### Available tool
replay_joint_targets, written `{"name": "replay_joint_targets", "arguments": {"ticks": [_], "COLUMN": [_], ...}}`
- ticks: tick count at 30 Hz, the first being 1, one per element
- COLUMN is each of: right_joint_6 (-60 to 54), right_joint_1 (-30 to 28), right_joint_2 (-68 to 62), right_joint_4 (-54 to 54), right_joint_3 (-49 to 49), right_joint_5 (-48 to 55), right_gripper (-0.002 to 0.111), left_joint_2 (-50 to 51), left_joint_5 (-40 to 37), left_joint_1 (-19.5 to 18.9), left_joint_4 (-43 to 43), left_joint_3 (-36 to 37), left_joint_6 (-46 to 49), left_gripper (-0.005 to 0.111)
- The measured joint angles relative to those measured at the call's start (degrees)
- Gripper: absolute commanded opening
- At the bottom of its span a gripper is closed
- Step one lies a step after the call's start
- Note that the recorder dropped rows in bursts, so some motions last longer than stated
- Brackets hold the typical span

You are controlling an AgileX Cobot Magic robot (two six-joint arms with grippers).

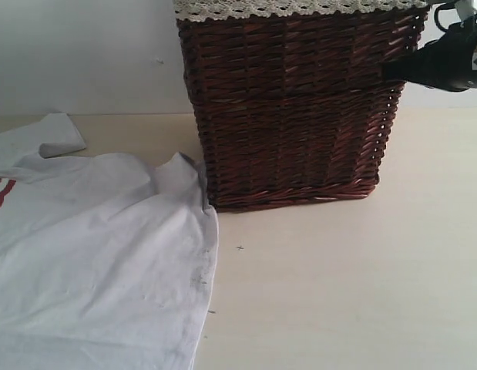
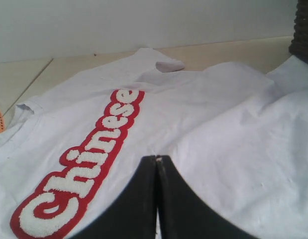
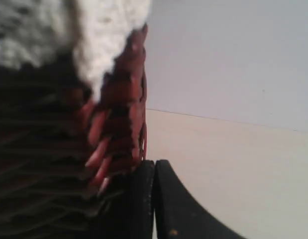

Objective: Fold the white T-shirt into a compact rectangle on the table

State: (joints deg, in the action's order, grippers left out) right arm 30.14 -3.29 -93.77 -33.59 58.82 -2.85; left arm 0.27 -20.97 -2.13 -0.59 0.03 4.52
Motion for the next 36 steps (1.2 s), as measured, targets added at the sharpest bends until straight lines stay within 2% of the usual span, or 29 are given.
{"name": "replay_joint_targets", "arguments": {"ticks": [7,13,18,24,29,36], "right_joint_6": [0.00,0.00,0.13,-0.49,-1.34,-6.14], "right_joint_1": [1.15,2.55,9.55,16.79,21.30,29.01], "right_joint_2": [3.22,12.71,18.84,19.94,19.94,20.32], "right_joint_4": [-0.83,0.01,0.25,0.25,0.55,7.71], "right_joint_3": [-0.89,-0.89,-0.89,-0.89,-0.89,-0.89], "right_joint_5": [1.97,1.97,1.32,1.97,7.08,16.77], "right_gripper": [0.000,0.000,0.000,0.000,0.000,0.000], "left_joint_2": [0.00,0.00,0.00,0.00,0.00,0.00], "left_joint_5": [0.00,0.00,0.00,0.00,0.00,0.00], "left_joint_1": [0.00,0.00,0.00,0.00,0.00,0.00], "left_joint_4": [0.00,0.00,0.00,0.00,0.00,0.00], "left_joint_3": [0.00,0.00,0.00,0.00,0.00,0.00], "left_joint_6": [0.00,0.00,0.00,0.00,0.00,0.00], "left_gripper": [0.000,0.000,0.000,0.000,0.000,0.000]}}
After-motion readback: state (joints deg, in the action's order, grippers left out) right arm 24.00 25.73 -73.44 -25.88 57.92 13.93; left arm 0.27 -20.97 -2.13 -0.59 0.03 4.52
